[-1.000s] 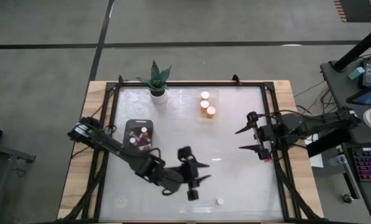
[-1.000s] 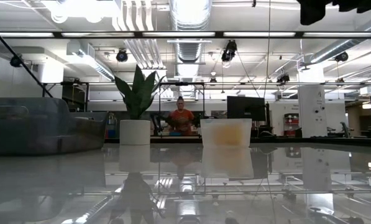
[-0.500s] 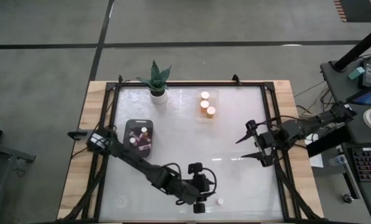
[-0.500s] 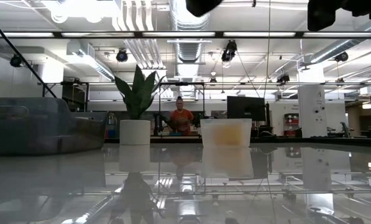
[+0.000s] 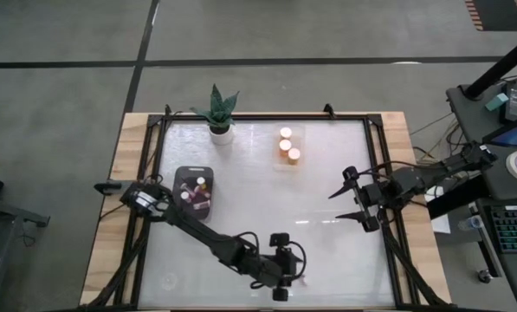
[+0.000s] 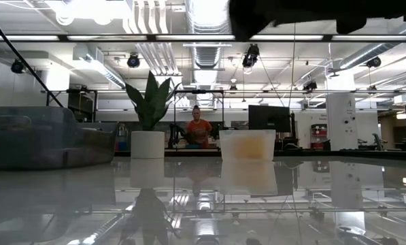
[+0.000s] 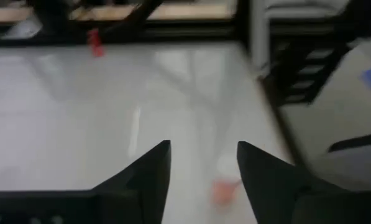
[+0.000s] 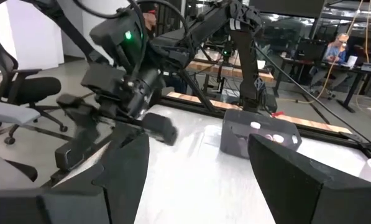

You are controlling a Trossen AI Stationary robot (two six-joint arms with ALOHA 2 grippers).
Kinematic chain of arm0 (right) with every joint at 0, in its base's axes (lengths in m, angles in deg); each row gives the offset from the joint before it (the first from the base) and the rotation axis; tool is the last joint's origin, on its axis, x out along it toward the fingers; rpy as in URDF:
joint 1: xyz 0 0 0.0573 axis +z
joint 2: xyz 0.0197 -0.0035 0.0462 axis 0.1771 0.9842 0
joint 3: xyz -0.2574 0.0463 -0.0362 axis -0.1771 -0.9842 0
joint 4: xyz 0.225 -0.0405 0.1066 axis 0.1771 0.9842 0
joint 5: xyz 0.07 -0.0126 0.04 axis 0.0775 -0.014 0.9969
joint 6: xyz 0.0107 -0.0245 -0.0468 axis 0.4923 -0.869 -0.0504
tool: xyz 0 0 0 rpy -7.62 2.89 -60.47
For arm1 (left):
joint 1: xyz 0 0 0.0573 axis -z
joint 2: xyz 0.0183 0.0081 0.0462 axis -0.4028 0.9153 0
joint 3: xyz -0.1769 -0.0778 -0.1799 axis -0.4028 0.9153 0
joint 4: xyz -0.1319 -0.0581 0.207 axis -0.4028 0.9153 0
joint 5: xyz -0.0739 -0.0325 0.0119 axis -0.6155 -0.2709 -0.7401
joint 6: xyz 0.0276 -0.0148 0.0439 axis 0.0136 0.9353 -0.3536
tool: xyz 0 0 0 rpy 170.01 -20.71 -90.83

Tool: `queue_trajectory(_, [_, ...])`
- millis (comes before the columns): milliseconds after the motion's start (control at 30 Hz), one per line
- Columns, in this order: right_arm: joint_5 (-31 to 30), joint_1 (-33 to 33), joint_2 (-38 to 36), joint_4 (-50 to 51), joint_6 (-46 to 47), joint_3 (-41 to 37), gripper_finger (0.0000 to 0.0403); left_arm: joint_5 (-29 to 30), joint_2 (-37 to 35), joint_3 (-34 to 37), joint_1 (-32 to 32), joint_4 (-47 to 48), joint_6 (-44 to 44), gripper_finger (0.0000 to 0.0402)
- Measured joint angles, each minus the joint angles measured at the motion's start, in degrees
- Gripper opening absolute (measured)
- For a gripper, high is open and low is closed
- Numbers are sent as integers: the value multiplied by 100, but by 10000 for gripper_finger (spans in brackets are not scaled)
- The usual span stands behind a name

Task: Pick and place medicine bottles into bin by pill shape (circle, oval)
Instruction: Put the small pink pill bottle into the black bin

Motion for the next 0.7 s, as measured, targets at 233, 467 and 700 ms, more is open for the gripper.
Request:
queue_trajectory(233, [-13,0,2,149,234,0,265,-570,520,9,-42,-1162,-20,228])
queue_trajectory(467, [-11,0,-4,309,465,0,265,-454,733,13,-73,-1240,-43,235])
queue_trajectory(700, [-6,24,0,334,738,-88,264,-581,830,13,-1,-1298,-188,235])
